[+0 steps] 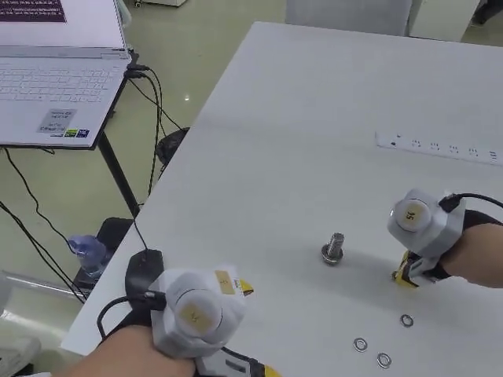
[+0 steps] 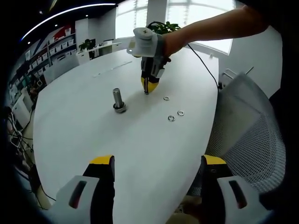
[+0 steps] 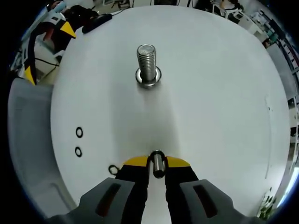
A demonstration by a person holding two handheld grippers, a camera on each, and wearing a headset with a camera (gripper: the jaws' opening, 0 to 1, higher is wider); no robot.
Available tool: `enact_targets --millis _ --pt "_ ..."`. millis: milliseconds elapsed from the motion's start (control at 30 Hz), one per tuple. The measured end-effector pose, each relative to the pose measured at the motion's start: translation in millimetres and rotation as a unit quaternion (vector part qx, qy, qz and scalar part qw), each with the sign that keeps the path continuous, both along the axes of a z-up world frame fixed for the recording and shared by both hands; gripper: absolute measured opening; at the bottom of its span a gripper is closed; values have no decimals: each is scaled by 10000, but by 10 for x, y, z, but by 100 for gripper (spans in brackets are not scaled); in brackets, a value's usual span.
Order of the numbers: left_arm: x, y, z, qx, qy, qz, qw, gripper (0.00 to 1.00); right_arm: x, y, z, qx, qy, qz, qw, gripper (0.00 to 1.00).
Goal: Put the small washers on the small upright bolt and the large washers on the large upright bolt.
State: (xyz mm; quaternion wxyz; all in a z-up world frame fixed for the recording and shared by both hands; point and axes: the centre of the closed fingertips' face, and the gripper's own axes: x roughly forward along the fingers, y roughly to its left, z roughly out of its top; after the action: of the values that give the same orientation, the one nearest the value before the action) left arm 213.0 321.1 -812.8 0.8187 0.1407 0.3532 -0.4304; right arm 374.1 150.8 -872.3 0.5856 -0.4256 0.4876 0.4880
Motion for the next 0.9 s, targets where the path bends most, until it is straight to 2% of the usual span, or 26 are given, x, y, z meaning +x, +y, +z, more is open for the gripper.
enact_targets --millis 333,533,667,900 --pt "3 15 8 9 0 20 10000 74 29 -7 -18 13 17 -10 10000 14" --pt "10 16 25 0 -27 39 10000 74 48 -22 12 111 32 -66 9999 19" --pt "21 -1 50 -24 -53 52 10000 74 95 -52 84 172 -5 -102 9998 23" --pt "24 -27 60 -23 -76 42 10000 74 50 -45 224 409 -58 13 9991 29"
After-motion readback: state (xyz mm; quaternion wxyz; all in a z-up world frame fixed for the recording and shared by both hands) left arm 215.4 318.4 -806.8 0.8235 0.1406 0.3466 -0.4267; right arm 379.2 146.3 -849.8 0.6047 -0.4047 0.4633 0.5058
